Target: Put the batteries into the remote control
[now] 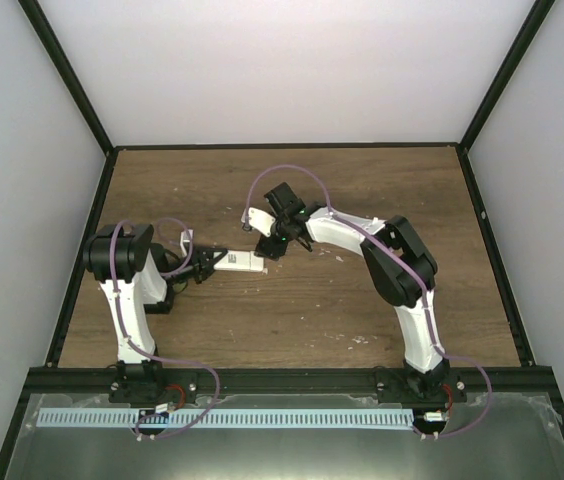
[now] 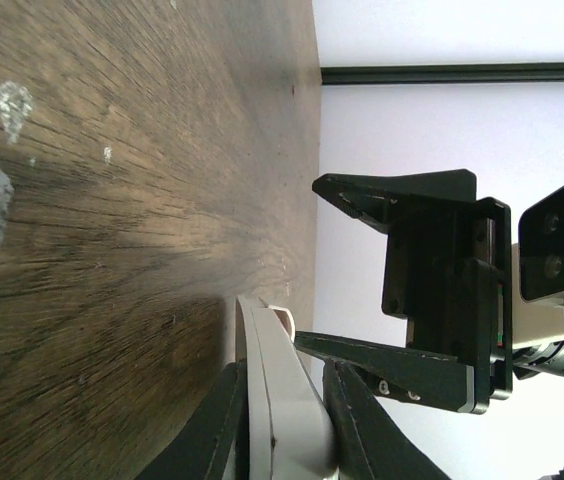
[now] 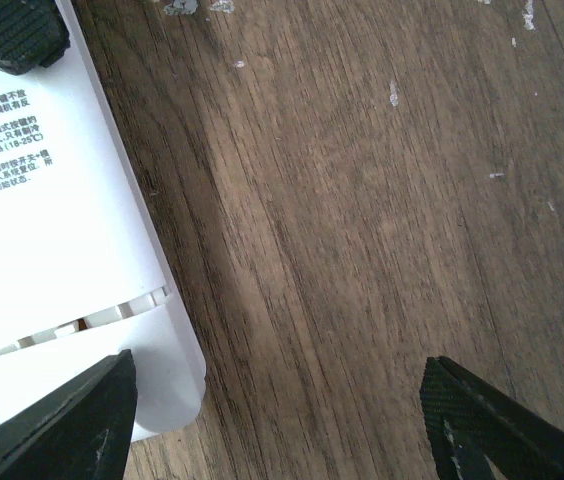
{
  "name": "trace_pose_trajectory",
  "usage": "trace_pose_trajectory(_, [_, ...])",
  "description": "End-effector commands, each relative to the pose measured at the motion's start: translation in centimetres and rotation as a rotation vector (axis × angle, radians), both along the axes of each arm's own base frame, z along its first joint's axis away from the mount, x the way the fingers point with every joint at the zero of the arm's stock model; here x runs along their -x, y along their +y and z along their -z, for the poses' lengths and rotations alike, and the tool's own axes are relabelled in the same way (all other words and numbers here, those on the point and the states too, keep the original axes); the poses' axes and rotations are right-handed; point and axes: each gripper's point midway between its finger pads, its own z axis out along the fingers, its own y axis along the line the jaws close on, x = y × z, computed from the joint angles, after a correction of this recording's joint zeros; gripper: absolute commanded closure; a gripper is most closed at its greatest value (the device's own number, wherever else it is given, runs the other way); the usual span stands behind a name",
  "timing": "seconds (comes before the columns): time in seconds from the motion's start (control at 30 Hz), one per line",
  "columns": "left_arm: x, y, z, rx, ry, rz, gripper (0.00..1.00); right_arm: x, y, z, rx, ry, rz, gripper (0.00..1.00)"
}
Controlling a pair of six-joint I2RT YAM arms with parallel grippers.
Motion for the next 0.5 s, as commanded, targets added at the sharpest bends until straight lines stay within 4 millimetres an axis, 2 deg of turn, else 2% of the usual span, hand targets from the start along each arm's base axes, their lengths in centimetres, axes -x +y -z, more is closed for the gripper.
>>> trace_pose_trajectory(0.0, [1.3, -0.2, 1.0, 0.003, 0.004, 0.034, 1.0, 0.6, -1.0, 3.9, 0.088, 0.065, 0.017, 0.26])
trace_pose_trajectory(0.47, [1.2, -0.3, 0.5, 0.007, -0.01, 0.043, 1.0, 1.3, -2.0, 5.2, 0.12, 0.063, 0.017, 0.26])
